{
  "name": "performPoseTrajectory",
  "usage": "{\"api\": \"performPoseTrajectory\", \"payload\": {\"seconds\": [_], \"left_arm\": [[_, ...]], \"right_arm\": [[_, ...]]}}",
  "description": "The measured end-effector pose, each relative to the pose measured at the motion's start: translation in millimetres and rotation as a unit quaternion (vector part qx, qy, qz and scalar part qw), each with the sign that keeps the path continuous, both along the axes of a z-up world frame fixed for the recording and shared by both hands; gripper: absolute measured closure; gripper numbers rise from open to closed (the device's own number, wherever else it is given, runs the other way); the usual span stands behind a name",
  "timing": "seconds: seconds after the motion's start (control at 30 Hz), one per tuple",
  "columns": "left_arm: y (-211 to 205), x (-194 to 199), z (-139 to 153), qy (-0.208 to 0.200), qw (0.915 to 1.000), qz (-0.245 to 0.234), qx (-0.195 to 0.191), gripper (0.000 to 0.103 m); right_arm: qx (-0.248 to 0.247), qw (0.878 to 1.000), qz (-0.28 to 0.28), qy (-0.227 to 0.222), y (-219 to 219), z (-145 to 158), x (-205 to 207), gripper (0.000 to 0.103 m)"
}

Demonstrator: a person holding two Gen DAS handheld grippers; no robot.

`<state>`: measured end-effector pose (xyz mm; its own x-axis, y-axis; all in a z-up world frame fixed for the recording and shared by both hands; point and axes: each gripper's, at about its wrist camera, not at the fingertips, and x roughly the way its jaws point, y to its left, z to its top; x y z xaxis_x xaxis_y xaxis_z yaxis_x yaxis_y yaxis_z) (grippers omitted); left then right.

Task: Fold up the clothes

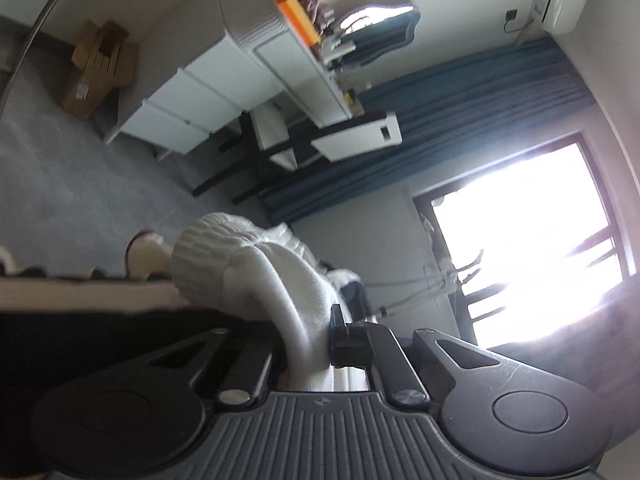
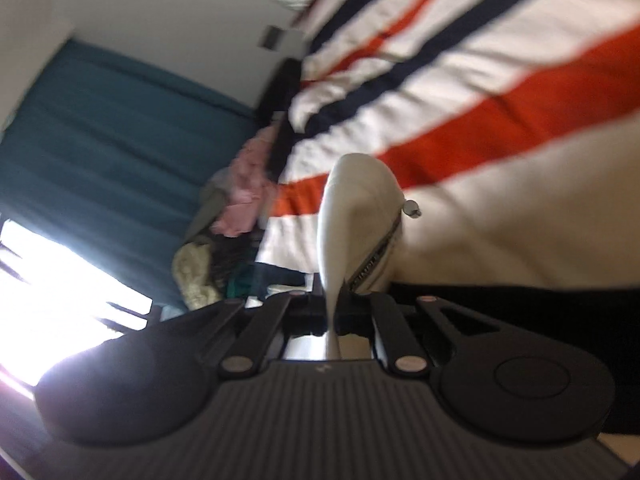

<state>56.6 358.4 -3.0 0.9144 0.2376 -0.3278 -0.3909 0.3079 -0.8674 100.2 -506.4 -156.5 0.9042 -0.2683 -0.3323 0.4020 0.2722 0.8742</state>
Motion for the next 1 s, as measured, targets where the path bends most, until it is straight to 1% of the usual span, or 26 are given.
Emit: {"api": "performPoseTrajectory", "payload": {"seconds": [0.07, 0.13, 0.2, 0.3, 0.4, 0.43, 0.5, 0.53, 0.6, 0.7, 0.8, 0.87, 0.9, 0.93, 1.0], "left_arm": [[9, 24, 12, -0.006, 0.9999, -0.011, 0.002, 0.098], [15, 54, 25, -0.005, 0.9995, -0.021, 0.024, 0.098], [18, 96, 32, 0.001, 0.999, -0.025, 0.036, 0.097], [20, 169, 36, 0.017, 0.9981, -0.026, 0.054, 0.097], [19, 257, 27, 0.043, 0.9945, -0.033, 0.089, 0.097], [18, 285, 20, 0.053, 0.9931, -0.038, 0.098, 0.097], [15, 335, -3, 0.074, 0.9923, -0.045, 0.088, 0.097], [15, 358, -15, 0.094, 0.991, -0.046, 0.084, 0.097], [14, 394, -32, 0.122, 0.9883, -0.045, 0.08, 0.096], [13, 426, -49, 0.145, 0.9822, -0.057, 0.105, 0.095], [17, 441, -61, 0.159, 0.9801, -0.069, 0.096, 0.093], [21, 441, -63, 0.144, 0.9832, -0.078, 0.081, 0.092], [24, 438, -62, 0.134, 0.9847, -0.087, 0.071, 0.086], [27, 435, -61, 0.124, 0.9855, -0.097, 0.062, 0.084], [32, 427, -56, 0.117, 0.9855, -0.111, 0.052, 0.082]], "right_arm": [[-0.037, 0.999, 0.015, -0.006, 1, 20, 27, 0.097], [-0.078, 0.996, 0.029, -0.007, 3, 38, 57, 0.097], [-0.122, 0.992, 0.04, 0.006, 9, 51, 99, 0.097], [-0.178, 0.982, 0.052, 0.037, 23, 56, 171, 0.097], [-0.226, 0.969, 0.059, 0.082, 38, 44, 249, 0.097], [-0.238, 0.964, 0.059, 0.102, 42, 33, 272, 0.097], [-0.261, 0.953, 0.058, 0.141, 51, 11, 317, 0.097], [-0.27, 0.948, 0.057, 0.16, 54, 0, 338, 0.097], [-0.258, 0.944, 0.056, 0.196, 53, -30, 366, 0.097], [-0.27, 0.936, 0.059, 0.216, 55, -58, 386, 0.097], [-0.272, 0.933, 0.063, 0.225, 54, -71, 394, 0.097], [-0.277, 0.93, 0.066, 0.234, 56, -70, 399, 0.096], [-0.282, 0.927, 0.069, 0.239, 59, -68, 400, 0.095], [-0.285, 0.924, 0.074, 0.244, 61, -67, 402, 0.094], [-0.273, 0.923, 0.088, 0.255, 59, -64, 403, 0.092]]}}
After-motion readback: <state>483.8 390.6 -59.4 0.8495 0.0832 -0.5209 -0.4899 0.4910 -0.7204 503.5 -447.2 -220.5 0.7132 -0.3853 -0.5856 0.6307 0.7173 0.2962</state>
